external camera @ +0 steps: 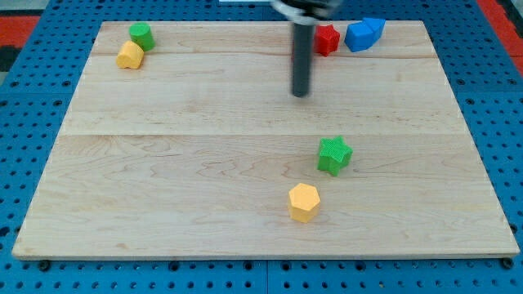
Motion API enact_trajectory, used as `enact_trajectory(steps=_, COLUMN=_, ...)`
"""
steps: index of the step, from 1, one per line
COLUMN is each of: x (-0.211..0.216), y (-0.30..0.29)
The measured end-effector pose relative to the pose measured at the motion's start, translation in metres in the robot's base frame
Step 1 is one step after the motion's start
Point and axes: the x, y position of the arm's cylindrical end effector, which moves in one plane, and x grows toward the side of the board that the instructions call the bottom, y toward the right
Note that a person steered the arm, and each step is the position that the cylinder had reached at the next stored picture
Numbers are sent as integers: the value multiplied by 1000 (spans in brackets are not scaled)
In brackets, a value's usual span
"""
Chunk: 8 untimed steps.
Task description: Push the green star to the bottom right of the yellow heart
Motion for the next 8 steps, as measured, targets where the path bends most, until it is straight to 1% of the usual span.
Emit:
enact_trajectory(steps=1, x=59, y=77)
enact_trajectory(steps=2, x=106, y=37)
enact_trajectory(steps=3, x=102, y=-41)
enact_trajectory(steps=4, x=101, y=-67)
enact_trajectory(steps=5, x=101, y=-77)
enact_trajectory(steps=6, x=102, y=-110)
enact_trajectory(steps=7, x=102, y=-131)
enact_trajectory(steps=8, x=102, y=-133)
